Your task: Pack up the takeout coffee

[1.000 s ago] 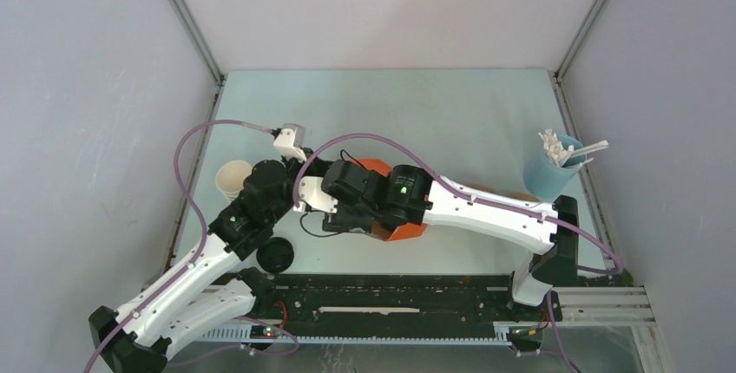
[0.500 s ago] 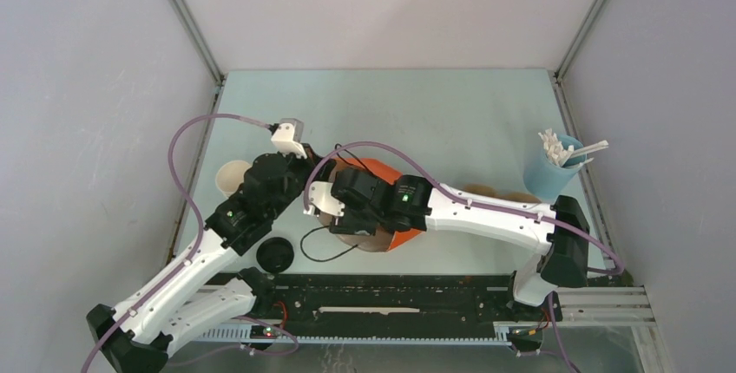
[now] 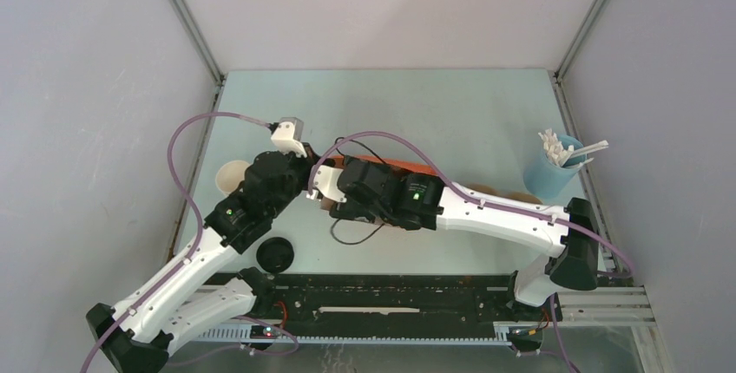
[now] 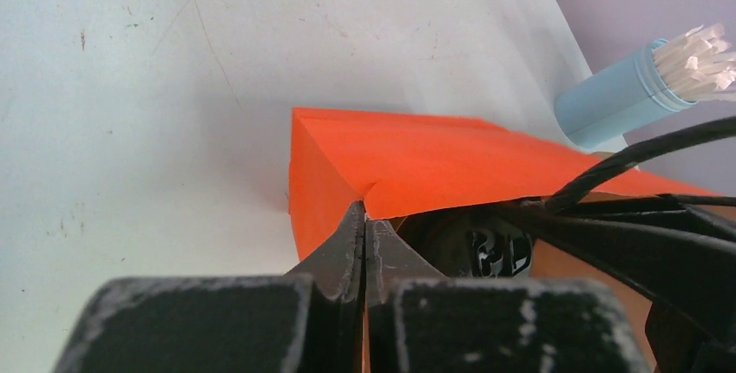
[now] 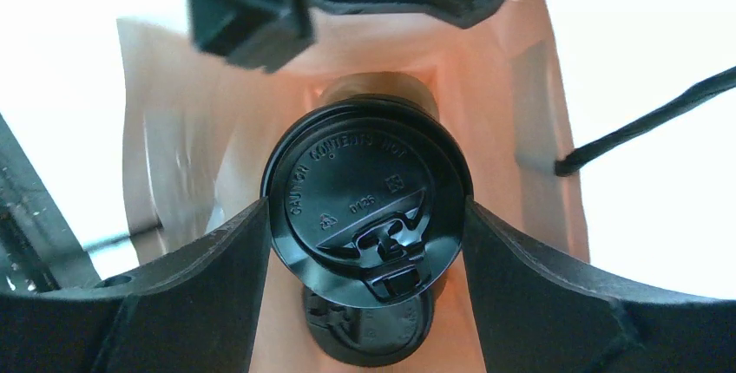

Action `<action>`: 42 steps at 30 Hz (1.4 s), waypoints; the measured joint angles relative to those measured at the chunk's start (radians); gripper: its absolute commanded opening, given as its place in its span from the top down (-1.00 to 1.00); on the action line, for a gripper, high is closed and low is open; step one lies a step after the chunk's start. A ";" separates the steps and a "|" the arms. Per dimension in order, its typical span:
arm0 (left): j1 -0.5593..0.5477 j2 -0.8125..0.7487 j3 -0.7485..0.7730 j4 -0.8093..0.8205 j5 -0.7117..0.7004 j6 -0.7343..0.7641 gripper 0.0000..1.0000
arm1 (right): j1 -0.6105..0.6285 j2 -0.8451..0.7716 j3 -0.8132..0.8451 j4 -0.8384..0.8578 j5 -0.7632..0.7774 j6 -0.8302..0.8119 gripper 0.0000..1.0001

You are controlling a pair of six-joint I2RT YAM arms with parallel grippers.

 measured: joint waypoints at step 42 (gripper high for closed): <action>-0.008 0.027 0.032 -0.022 0.011 -0.013 0.99 | -0.256 -0.072 -0.234 0.292 -0.375 -0.209 0.26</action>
